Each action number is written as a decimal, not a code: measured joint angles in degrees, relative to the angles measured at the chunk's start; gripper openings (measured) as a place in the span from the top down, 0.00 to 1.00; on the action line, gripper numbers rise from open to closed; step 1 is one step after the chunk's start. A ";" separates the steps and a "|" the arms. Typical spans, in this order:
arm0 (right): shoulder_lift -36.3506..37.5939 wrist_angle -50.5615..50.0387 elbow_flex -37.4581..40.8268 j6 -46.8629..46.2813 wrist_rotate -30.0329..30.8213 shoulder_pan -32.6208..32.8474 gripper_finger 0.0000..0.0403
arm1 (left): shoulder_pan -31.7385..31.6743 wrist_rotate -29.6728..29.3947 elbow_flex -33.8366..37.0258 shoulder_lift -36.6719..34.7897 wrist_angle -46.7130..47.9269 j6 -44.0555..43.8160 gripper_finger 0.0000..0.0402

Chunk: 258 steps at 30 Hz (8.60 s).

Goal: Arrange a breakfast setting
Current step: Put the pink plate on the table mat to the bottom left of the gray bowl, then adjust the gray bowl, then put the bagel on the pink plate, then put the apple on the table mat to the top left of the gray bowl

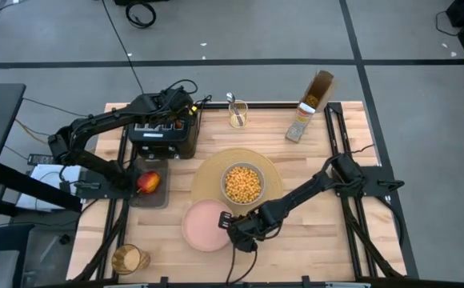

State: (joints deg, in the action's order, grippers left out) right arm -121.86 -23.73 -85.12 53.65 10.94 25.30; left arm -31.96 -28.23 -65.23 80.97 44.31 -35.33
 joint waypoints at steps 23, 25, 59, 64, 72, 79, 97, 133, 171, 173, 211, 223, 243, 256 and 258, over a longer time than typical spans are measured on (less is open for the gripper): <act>11.87 -9.45 -0.02 -16.72 1.93 0.79 0.67 | 0.02 0.04 0.00 0.02 0.00 0.00 0.63; 15.84 -16.27 -0.02 -24.70 -2.08 0.01 0.66 | 0.01 0.04 0.00 0.02 0.00 0.00 0.63; 31.20 -4.96 31.12 -45.99 -4.84 -19.44 0.67 | 0.02 0.72 0.00 0.02 -0.11 0.11 0.63; 31.26 -5.16 31.12 -46.12 -5.92 -19.39 0.67 | 0.02 1.09 0.00 0.02 -0.21 0.13 0.63; 37.06 -15.61 27.11 -50.84 -6.12 -19.32 0.67 | -0.01 3.01 -4.06 0.04 3.47 -0.50 0.63; 43.88 -18.33 26.05 -60.70 -5.83 -19.09 0.67 | -1.49 3.36 -6.23 0.02 5.25 -5.04 0.63; 44.06 -19.06 26.03 -66.19 -1.07 -14.74 0.67 | -4.01 8.40 -5.57 4.26 6.61 -9.14 0.63; 43.26 -18.83 26.05 -67.59 -0.28 -12.87 0.67 | -3.48 7.68 -10.88 4.52 10.39 -9.00 0.82; 43.28 -18.79 26.08 -68.77 -0.52 -12.87 0.67 | 38.23 20.47 -23.36 1.77 27.69 -10.93 0.82; 43.28 -18.78 26.08 -68.76 -0.54 -12.87 0.67 | 41.69 21.33 -19.97 1.77 22.21 -12.42 0.82; 43.30 -17.85 26.08 -66.85 -7.80 -11.97 0.67 | 54.64 25.15 18.01 3.52 -28.72 -11.38 0.81; 43.32 -16.47 26.08 -65.05 -5.97 -11.15 0.67 | 54.25 21.20 18.05 3.52 -28.05 -8.09 0.72; 43.31 -16.62 26.08 -63.98 -4.05 -11.15 0.67 | 52.30 23.79 5.96 1.74 -0.10 -11.61 0.59; 43.30 -16.96 26.08 -64.02 -1.79 -11.15 0.67 | 55.88 19.91 5.17 -6.85 30.20 -27.65 0.17; 43.30 -16.96 26.08 -64.02 -1.79 -11.17 0.67 | 55.27 19.14 7.27 -10.24 30.51 -30.90 0.15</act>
State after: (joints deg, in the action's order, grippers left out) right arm -78.56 -40.69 -59.05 -10.37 9.15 14.13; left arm 23.31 -9.09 -57.96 70.73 74.83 -66.24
